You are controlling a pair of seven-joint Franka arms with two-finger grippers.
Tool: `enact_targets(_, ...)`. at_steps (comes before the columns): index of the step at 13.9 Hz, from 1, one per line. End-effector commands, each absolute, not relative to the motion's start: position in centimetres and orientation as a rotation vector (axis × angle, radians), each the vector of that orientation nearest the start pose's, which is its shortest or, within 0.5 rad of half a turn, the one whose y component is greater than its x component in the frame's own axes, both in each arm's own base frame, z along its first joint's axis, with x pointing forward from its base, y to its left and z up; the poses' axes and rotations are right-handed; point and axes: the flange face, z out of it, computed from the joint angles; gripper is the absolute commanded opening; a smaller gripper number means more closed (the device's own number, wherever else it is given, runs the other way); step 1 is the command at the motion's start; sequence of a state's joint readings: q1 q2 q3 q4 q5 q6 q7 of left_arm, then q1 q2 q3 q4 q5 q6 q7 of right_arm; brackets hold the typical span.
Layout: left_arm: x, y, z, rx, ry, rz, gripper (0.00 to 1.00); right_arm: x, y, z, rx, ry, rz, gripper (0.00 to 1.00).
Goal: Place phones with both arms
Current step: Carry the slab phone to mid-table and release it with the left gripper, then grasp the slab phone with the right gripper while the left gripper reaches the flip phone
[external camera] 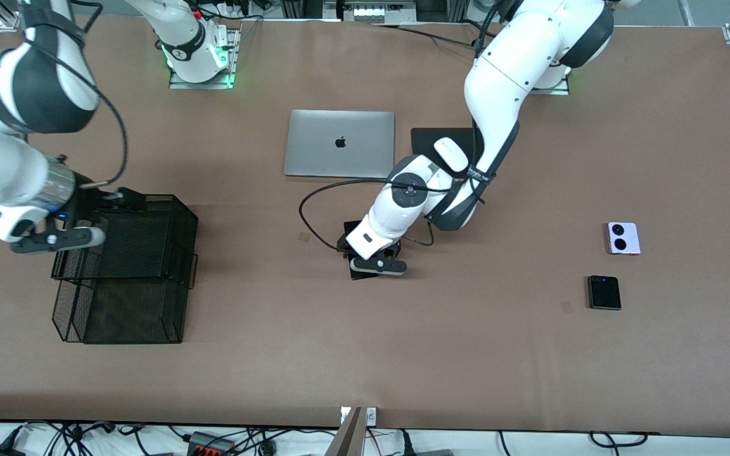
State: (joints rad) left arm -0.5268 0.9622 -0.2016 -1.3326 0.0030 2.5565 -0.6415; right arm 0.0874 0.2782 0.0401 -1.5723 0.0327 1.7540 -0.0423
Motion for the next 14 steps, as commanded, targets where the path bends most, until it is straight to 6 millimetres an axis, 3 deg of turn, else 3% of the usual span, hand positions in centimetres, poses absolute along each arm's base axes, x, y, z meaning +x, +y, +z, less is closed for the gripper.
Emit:
enact_targets(1,61.0,-45.0,22.4,-3.341,-0.055,-0.122,1.0,63.6,10.2,46.0,-3.07,-0.286,0.144,1.0)
enact_targets(5,64.6,-36.4,26.9,-3.109,-0.058,-0.047,1.0,64.2,12.0,43.9,-3.068,-0.324,0.15,1.0)
enact_targets(7,66.5,-31.2,28.5,-3.043,0.02,-0.012,1.0,64.0,14.6,43.4,-3.069,-0.389,0.135,1.0)
enact_targets(8,67.3,-28.4,29.4,-3.029,0.061,0.025,1.0,64.2,16.1,42.0,-3.057,-0.412,0.139,1.0)
enact_targets(10,68.8,-23.4,30.6,-3.018,0.066,0.064,1.0,64.3,20.5,39.3,-3.043,-0.502,0.1,1.0)
enact_targets(12,70.0,-18.4,31.0,-3.014,0.024,0.095,1.0,63.9,26.0,36.3,-3.02,-0.614,0.035,1.0)
enact_targets(14,70.5,-15.9,31.2,-3.012,-0.017,0.105,1.0,64.0,31.1,33.5,-2.986,-0.704,-0.061,1.0)
